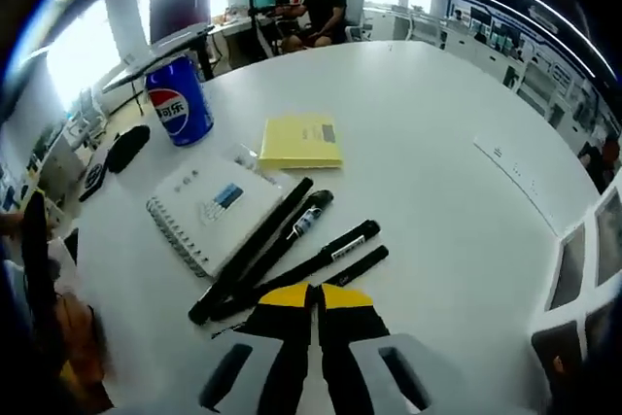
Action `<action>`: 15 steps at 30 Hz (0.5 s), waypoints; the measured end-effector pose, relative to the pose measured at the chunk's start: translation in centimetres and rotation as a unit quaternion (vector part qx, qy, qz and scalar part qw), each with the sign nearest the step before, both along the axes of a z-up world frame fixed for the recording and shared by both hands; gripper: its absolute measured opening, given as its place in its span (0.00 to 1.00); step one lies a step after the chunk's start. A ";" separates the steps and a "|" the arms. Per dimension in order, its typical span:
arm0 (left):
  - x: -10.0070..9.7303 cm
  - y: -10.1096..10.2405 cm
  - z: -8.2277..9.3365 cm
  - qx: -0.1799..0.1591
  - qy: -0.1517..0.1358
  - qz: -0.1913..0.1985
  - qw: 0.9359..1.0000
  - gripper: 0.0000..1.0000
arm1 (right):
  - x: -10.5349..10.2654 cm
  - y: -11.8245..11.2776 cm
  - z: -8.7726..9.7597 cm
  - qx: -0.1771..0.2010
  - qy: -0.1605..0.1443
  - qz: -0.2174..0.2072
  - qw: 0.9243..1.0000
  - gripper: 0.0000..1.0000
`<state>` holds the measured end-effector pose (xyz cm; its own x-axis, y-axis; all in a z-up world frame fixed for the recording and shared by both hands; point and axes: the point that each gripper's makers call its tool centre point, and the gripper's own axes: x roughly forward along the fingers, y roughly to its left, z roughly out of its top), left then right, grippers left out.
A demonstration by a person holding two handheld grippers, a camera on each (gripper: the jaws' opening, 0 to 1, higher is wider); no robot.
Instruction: Pick up the scattered pens and sticky notes one by one and arrange them into an orderly layout on the desk, lining the pens up parallel to each other and squaring the sticky note stack until the whole desk area is clear and organized
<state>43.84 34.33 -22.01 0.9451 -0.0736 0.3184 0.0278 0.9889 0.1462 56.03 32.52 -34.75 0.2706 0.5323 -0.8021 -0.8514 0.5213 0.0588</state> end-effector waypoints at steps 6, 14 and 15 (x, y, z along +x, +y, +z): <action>0.0 -0.1 0.1 0.001 -0.001 -0.003 1.000 0.49 | 0.0 0.0 0.0 -0.014 0.031 -0.014 0.999 0.14; -0.1 -0.1 0.2 -0.001 -0.006 -0.004 1.000 0.49 | 1.0 -0.8 0.2 -0.047 0.008 -0.031 0.998 0.22; -0.2 -0.1 0.2 0.000 -0.007 -0.004 1.000 0.49 | 1.0 -1.0 -0.2 -0.052 0.010 -0.032 0.998 0.22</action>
